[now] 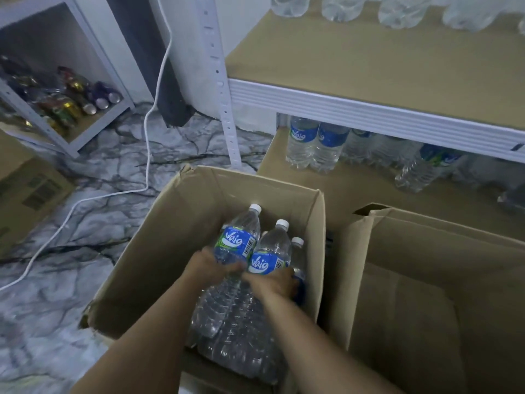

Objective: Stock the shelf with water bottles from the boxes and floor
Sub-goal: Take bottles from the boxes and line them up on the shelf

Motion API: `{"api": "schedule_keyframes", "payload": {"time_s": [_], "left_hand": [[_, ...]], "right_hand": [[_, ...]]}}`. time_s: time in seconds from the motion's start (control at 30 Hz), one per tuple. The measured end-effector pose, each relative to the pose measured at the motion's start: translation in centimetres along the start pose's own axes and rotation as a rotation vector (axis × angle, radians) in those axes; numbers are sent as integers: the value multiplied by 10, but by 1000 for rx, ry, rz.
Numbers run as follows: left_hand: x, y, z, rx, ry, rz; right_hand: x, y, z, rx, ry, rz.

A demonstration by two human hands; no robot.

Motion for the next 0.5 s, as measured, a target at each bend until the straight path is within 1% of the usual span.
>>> {"api": "schedule_keyframes", "payload": {"time_s": [0.07,0.1,0.27,0.4,0.5], "left_hand": [[0,1,4,-34,-62,23],[0,2,6,-33,-86,9],[2,3,0,24,-205,-113],[5,3,-17,123,-100,-83],[5,4,-19,83,-49,-86]], "right_hand": [[-4,-1,2,-11,-77,10],[-4,-1,4,-11,-110,19],[-8,-1,16,-49,-213,25],[-24,-18,19,-65,-231,-8],[-32,-25,21,-45,-208,-4]]}}
Point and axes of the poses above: each hand's wrist, its own y-axis away from the middle knuckle, its own x-axis out of the back of the hand, z = x × y, the point moved 4 cm from there along -y, towards the middle knuckle, and after that the axes turned 14 degrees about y, right-handed, at the moved point
